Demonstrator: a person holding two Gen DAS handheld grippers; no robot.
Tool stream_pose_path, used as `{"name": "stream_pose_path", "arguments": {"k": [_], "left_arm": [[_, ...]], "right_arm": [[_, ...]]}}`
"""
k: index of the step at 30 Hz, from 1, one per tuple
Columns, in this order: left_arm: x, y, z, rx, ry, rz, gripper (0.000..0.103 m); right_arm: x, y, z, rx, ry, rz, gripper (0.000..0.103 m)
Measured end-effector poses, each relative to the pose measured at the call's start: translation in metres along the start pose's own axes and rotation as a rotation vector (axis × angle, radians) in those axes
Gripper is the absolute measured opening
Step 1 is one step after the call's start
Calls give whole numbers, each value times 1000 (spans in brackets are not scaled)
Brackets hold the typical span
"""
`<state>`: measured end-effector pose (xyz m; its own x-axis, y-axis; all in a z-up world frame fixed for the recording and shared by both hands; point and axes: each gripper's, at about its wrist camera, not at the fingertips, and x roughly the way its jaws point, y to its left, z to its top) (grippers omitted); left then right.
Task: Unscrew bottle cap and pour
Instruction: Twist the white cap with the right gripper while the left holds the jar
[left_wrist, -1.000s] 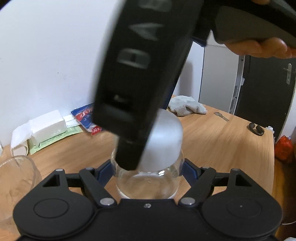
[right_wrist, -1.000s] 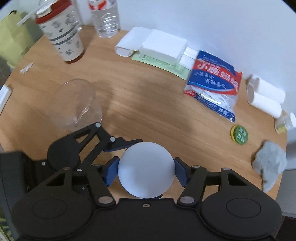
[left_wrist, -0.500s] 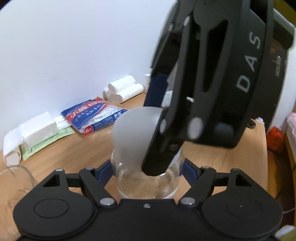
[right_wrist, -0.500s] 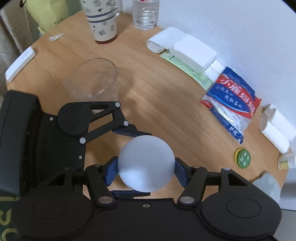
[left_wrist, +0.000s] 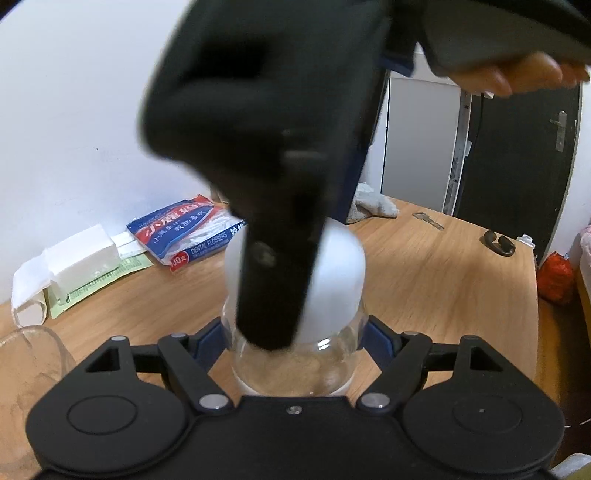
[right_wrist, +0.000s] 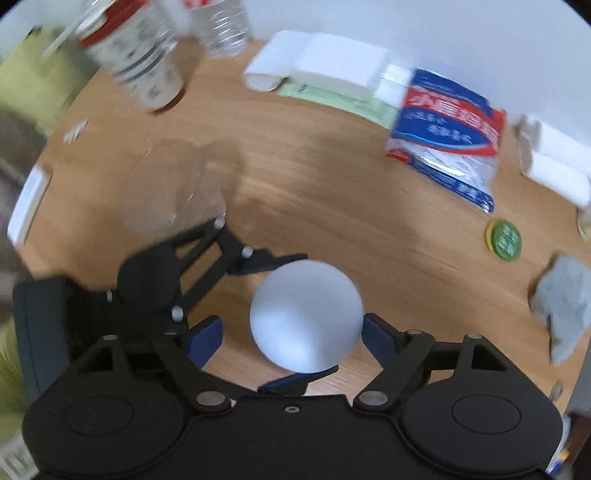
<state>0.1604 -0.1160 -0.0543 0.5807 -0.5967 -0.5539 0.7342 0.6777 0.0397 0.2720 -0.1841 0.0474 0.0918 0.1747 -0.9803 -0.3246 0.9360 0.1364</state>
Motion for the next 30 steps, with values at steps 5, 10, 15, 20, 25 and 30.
{"name": "stream_pose_path", "arguments": {"k": [5, 10, 15, 20, 25, 30], "left_arm": [[-1, -8, -1, 20, -7, 36, 79], [1, -13, -3, 17, -8, 66, 79], [3, -9, -3, -15, -20, 61, 79], [4, -4, -5, -20, -26, 36, 79], [2, 3, -4, -39, -22, 6, 78], [0, 11, -2, -46, -16, -13, 78]], "right_arm": [[3, 1, 1, 85, 7, -45, 76], [8, 7, 0, 101, 9, -77, 69], [10, 14, -3, 41, -41, -107, 69], [9, 16, -9, -49, -87, -104, 69], [8, 21, -12, -156, -95, -115, 69], [8, 24, -11, -236, -89, -117, 69]]}}
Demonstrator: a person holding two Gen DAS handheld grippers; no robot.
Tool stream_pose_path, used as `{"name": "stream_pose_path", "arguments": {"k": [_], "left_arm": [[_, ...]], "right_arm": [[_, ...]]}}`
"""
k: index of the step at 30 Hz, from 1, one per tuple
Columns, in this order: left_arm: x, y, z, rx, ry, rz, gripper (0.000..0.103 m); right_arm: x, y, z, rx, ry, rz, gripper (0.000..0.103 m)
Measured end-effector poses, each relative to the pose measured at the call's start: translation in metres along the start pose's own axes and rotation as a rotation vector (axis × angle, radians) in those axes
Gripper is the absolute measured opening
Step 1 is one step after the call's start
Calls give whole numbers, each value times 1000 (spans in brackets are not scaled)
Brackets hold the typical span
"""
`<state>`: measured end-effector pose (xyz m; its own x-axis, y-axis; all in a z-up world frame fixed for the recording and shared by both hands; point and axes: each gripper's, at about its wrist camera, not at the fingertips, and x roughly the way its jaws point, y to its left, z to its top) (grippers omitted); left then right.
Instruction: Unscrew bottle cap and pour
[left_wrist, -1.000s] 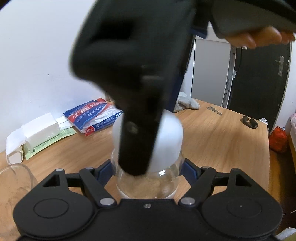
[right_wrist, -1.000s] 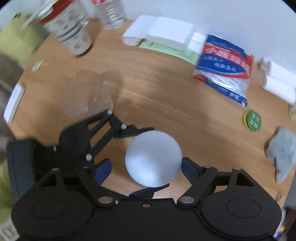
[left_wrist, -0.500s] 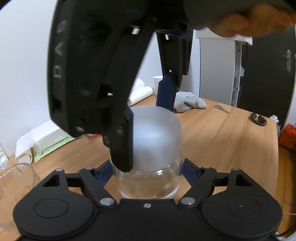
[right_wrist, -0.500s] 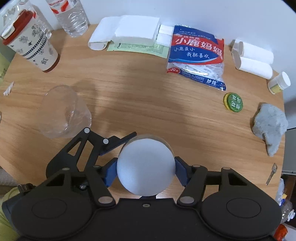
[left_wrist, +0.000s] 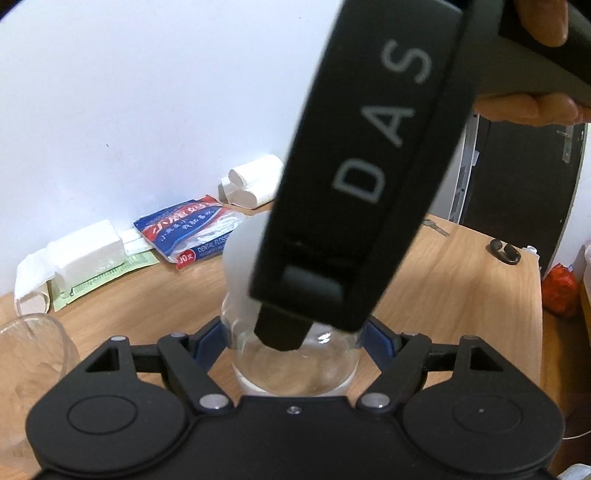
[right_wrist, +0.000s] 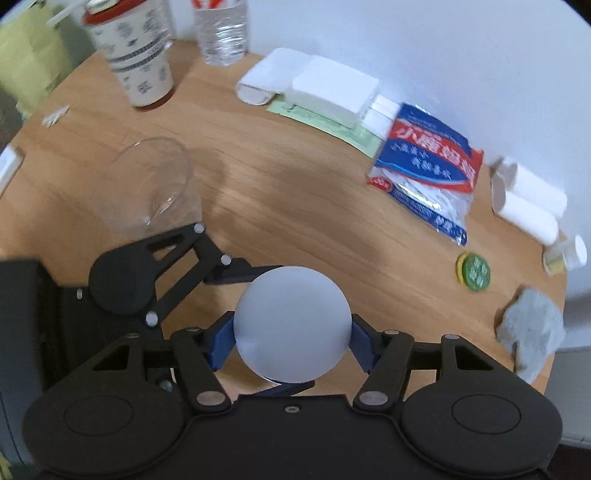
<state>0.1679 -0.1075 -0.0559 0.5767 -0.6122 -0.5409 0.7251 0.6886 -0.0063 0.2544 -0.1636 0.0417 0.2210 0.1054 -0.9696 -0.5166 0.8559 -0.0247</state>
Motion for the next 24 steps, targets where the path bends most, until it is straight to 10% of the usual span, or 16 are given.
{"name": "stream_pose_path", "arguments": {"k": [17, 24], "left_arm": [[0, 5, 2, 24, 17, -28, 78], [3, 0, 2, 9, 7, 12, 79]], "right_arm": [[-2, -2, -12, -178, -16, 38, 68], [-10, -21, -62, -40, -308, 150, 89]]}}
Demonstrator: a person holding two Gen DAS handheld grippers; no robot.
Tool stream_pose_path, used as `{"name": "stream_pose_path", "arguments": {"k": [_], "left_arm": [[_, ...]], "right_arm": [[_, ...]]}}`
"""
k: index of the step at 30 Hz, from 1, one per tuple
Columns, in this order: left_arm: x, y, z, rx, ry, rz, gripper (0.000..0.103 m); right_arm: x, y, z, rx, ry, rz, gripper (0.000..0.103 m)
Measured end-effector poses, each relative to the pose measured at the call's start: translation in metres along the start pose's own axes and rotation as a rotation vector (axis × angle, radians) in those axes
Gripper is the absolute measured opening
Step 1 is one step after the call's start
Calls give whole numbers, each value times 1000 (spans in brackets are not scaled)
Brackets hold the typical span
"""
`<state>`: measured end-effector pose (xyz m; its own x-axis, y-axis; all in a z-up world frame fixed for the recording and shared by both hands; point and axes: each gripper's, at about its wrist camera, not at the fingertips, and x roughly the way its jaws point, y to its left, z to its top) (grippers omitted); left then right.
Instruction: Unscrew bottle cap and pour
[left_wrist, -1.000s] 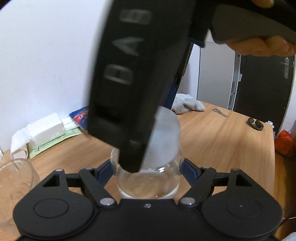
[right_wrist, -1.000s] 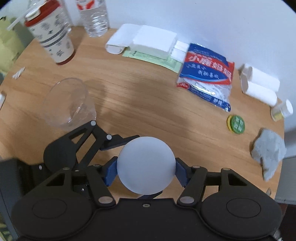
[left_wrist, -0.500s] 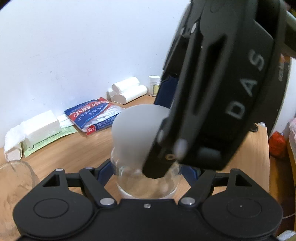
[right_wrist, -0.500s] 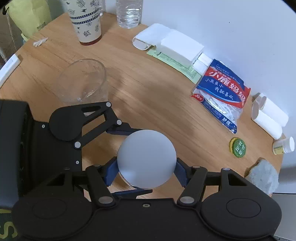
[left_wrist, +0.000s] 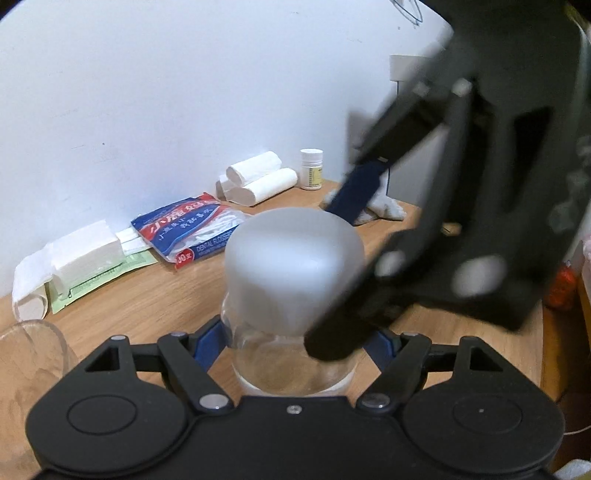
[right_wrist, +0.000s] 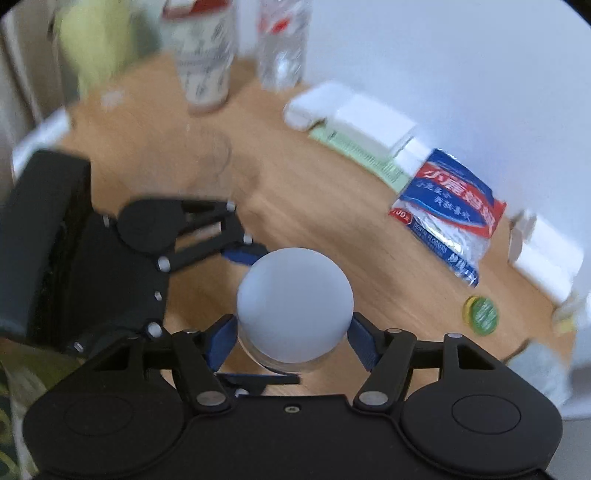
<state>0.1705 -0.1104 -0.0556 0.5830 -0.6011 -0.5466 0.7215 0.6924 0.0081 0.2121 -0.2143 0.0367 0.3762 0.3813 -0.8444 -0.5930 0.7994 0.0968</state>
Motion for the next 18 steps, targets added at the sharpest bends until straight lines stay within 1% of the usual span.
{"name": "stream_pose_path", "arguments": {"k": [1, 2, 3, 4, 5, 6, 7, 9, 10, 12, 16, 18], "left_arm": [[0, 0, 0, -9, -2, 5, 79], [-1, 0, -1, -15, -6, 12, 79], [-2, 0, -1, -21, -10, 19, 79], [-2, 0, -2, -22, -14, 24, 79], [-2, 0, -2, -23, -16, 25, 79], [-2, 0, -2, -23, -19, 29, 79], [-2, -1, -3, -24, -22, 33, 79], [-2, -1, -4, -25, -28, 41, 79], [-1, 0, -4, -28, -30, 41, 79], [2, 1, -4, -31, -33, 43, 79], [3, 1, -3, -35, -29, 51, 79], [-1, -2, -3, -34, -28, 55, 79]], "right_arm": [[-5, -4, -11, 24, -74, 13, 89], [-7, -5, -17, 34, -114, 14, 90], [-12, -6, -34, 59, -229, 9, 90], [-14, -7, -47, 72, -311, 2, 90], [-16, -7, -54, 81, -363, -3, 92], [-18, -7, -71, 101, -471, -18, 95], [-17, -5, -82, 109, -540, -43, 100], [-12, -2, -95, 109, -615, -66, 101], [-8, 0, -100, 89, -642, -80, 101], [-3, 2, -106, 96, -682, -98, 101], [2, 2, -105, 115, -729, -70, 101], [6, -2, -99, 124, -718, -49, 100]]}}
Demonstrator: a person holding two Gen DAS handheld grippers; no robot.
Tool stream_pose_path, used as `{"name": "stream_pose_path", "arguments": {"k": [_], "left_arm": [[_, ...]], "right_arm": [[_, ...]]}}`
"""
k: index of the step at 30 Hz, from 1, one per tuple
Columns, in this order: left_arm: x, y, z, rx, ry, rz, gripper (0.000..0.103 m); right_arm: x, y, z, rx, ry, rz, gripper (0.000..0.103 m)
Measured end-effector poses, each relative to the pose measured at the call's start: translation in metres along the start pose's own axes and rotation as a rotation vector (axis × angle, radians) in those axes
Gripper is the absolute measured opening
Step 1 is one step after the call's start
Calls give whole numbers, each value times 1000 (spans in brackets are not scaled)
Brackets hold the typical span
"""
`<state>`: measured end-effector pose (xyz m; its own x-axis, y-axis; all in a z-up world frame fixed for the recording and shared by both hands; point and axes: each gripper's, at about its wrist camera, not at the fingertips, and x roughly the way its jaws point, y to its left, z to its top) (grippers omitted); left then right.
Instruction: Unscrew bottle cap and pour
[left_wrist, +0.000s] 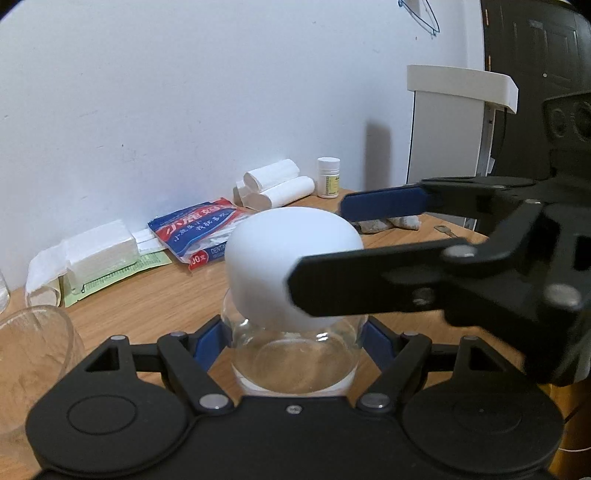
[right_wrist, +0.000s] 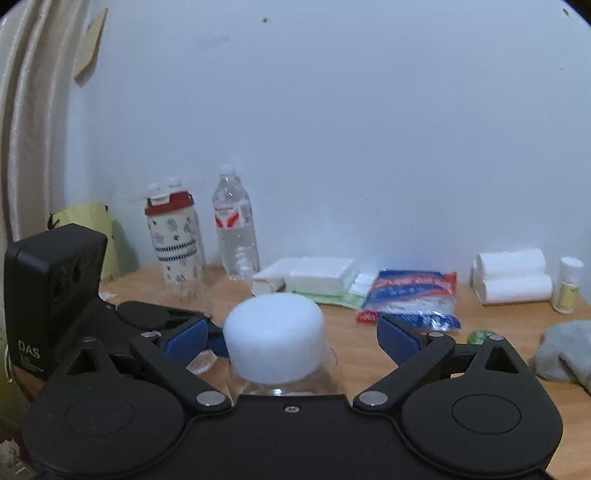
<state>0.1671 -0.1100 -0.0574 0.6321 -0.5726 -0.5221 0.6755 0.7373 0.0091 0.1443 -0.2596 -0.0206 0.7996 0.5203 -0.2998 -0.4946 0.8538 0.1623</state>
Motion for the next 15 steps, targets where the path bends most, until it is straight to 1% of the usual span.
{"name": "stream_pose_path", "arguments": {"k": [1, 2, 3, 4, 5, 7, 11, 15], "left_arm": [[-1, 0, 0, -2, 1, 1, 79], [-1, 0, 0, -2, 2, 2, 79], [-1, -1, 1, -3, 3, 3, 79], [-1, -1, 1, -4, 4, 5, 79], [-1, -1, 1, -4, 6, 7, 79], [0, -1, 2, -4, 6, 7, 79], [1, 0, 2, -5, 6, 8, 79], [1, -1, 2, -6, 8, 10, 79]], "right_arm": [[4, -2, 1, 14, 13, 10, 98], [8, -3, 0, 17, 17, 14, 88], [11, -2, 0, 13, 11, 13, 84], [13, -1, -1, 1, 9, 26, 76], [14, 1, -1, -9, 16, 34, 72], [17, 7, 0, -41, 24, 28, 72], [19, 5, 1, -26, 26, 29, 70], [20, 6, 0, -43, 26, 30, 69]]}}
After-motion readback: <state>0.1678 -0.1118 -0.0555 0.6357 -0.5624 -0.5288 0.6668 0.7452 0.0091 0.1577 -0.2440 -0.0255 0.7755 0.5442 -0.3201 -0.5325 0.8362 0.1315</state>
